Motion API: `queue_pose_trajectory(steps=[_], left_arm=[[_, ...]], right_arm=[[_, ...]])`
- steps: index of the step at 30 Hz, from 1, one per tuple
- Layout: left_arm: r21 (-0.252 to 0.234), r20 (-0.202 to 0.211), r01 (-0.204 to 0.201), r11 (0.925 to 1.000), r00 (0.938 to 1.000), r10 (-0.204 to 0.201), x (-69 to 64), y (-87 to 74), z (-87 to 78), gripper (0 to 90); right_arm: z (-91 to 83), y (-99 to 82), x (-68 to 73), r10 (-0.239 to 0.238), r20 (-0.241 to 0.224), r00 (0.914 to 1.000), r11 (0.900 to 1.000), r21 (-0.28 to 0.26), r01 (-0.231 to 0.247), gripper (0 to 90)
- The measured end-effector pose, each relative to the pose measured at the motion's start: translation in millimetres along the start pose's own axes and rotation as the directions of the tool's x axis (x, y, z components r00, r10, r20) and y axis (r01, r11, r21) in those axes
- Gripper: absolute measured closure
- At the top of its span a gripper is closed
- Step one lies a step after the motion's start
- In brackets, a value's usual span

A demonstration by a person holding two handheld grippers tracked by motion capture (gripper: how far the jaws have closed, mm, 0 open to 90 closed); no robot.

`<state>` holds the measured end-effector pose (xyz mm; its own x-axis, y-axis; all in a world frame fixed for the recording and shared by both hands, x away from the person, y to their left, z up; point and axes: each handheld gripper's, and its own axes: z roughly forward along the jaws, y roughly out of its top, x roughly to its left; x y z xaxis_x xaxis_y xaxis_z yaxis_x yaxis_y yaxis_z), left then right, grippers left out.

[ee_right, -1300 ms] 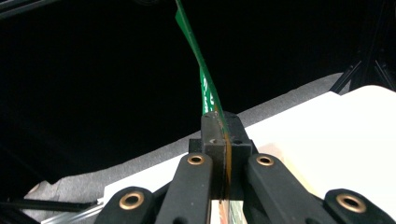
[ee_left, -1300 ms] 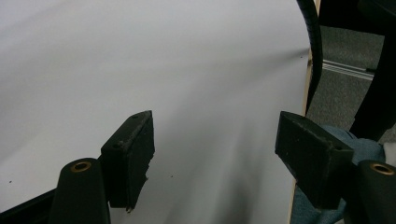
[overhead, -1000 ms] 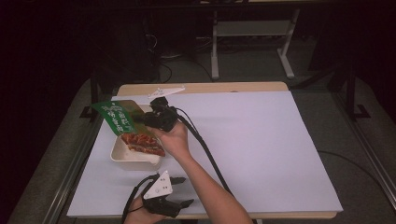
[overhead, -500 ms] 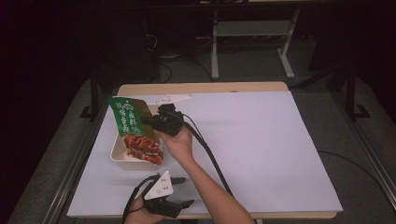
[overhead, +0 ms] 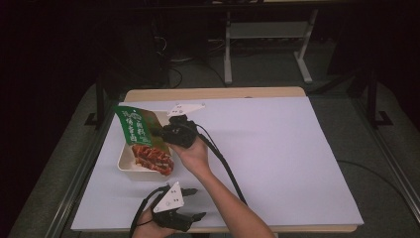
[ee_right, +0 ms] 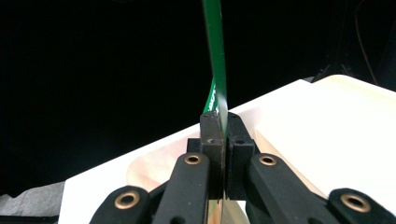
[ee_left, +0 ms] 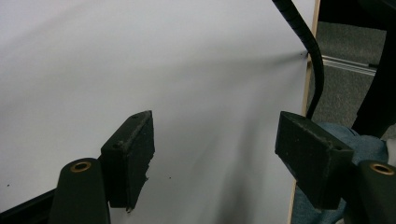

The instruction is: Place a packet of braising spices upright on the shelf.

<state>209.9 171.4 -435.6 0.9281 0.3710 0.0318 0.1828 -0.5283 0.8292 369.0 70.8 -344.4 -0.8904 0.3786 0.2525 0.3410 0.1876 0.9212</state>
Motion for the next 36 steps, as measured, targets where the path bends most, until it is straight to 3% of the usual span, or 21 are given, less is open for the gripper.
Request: queue_pose_trajectory(steps=[5,10,22,27,36], left_arm=[[0.002,-0.001,0.001,1.0,1.0,-0.001,-0.1,0.0,0.3,27.2],[0.003,0.0,0.001,1.0,1.0,-0.001,-0.3,0.2,0.5,27.2],[0.003,0.001,0.003,1.0,1.0,-0.003,-0.9,0.4,1.6,27.2],[0.006,0.003,-0.002,1.0,1.0,0.002,-0.8,0.9,3.0,27.2],[-0.001,0.0,0.001,1.0,1.0,-0.001,-0.1,0.7,1.7,27.1]], right_arm=[[-0.3,-4.5,3.4,-0.013,-0.003,0.9999,0.9998,-0.018,0.013,89.1],[-0.5,-10.1,2.9,0.013,-0.007,0.9999,0.9992,-0.037,-0.013,89.2],[-3.1,-19.5,3.6,-0.019,-0.014,0.9997,0.9995,-0.025,0.019,89.2],[-4.4,-22.3,-0.6,0.004,-0.035,0.9994,0.9998,-0.022,-0.005,89.2],[-0.4,-13.6,6.0,-0.073,-0.101,0.9922,0.9963,-0.052,0.068,89.5]])
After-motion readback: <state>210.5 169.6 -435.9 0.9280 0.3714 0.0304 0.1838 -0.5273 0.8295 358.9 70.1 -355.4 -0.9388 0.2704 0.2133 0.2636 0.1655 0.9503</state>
